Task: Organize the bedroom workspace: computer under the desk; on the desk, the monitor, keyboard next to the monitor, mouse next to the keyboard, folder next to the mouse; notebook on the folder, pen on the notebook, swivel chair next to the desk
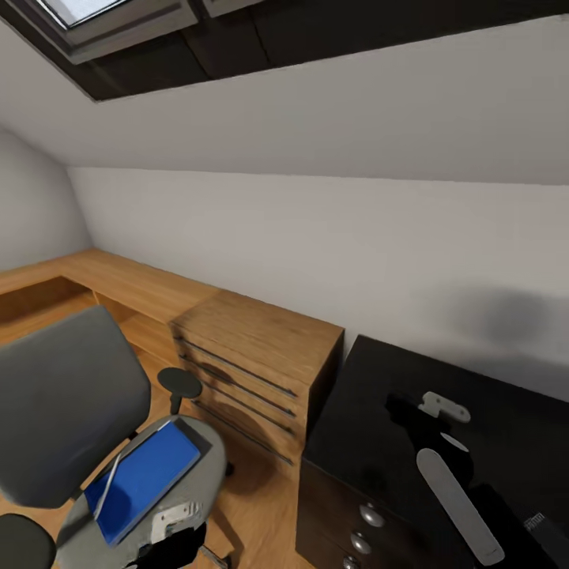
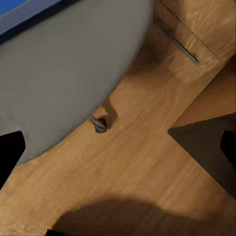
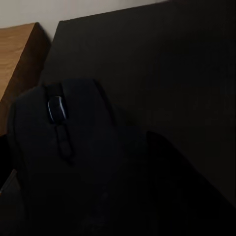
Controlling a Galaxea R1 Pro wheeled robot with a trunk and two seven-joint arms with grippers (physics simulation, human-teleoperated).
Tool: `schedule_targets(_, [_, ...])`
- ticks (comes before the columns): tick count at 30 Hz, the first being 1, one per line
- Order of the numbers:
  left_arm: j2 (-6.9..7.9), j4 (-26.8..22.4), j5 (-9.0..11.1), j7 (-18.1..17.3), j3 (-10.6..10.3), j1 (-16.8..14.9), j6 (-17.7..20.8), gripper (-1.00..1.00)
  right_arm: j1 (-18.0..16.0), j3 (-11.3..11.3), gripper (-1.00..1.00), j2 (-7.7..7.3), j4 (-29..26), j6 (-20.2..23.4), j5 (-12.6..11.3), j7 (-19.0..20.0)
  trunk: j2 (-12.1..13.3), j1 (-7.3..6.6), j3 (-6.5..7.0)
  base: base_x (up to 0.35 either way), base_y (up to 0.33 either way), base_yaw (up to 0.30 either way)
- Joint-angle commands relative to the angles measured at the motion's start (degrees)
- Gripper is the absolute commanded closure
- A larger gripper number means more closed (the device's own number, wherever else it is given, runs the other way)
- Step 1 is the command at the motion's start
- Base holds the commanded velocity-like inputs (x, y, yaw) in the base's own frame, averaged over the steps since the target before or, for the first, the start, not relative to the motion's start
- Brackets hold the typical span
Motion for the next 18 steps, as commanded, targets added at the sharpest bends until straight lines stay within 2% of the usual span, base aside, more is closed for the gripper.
schedule_targets(1, [0.1, 1.1, 0.5, 0.5, -0.4, 0.0, 0.0, -1.0, -0.1, -0.1, 1.0, -0.06, -0.1, 0.1, -0.6, -0.5, 0.0, 0.0, -0.06, 0.0, 0.0, -0.29])
schedule_targets(2, [0.08, 8.3, 0.4, 0.5, -1.3, 0.0, -2.0, -1.0, 0.1, -0.7, 1.0, -0.11, 0.0, 0.0, -1.1, -0.4, 0.0, 0.0, -0.06, 0.0, 0.0, -0.29])
schedule_targets(4, [-0.06, 12.1, 0.1, 0.5, -2.1, 0.0, -5.0, -1.0, 0.1, -0.8, 1.0, -0.12, 0.1, 0.0, -1.1, -0.4, 0.0, 0.0, -0.06, 0.0, 0.0, -0.29])
schedule_targets(5, [-0.14, 14.8, -0.8, 0.5, -4.0, 0.0, -9.4, -1.0, 0.1, -0.8, 1.0, -0.12, 0.1, 0.0, -1.2, -0.4, 0.0, 0.0, -0.06, -0.047, 0.0, -0.29])
schedule_targets(7, [-0.18, 16.8, -1.8, 0.6, -6.9, 0.0, -14.8, -1.0, 0.1, -0.9, 1.0, -0.12, 0.0, 0.0, -1.3, -0.4, 0.0, 0.0, -0.06, -0.149, 0.0, -0.29])
schedule_targets(13, [-0.21, 19.7, -2.5, 0.8, -9.3, 0.0, -19.2, -1.0, 0.1, -0.9, 1.0, -0.12, 0.1, 0.0, -1.2, -0.4, 0.0, 0.0, -0.06, -0.272, 0.0, -0.29])
schedule_targets(18, [-0.22, 21.2, -2.6, 1.0, -9.7, 0.0, -19.9, -1.0, 0.1, -0.9, 1.0, -0.12, 0.1, 0.0, -1.2, -0.3, 0.0, 0.0, -0.06, -0.326, 0.0, -0.29])
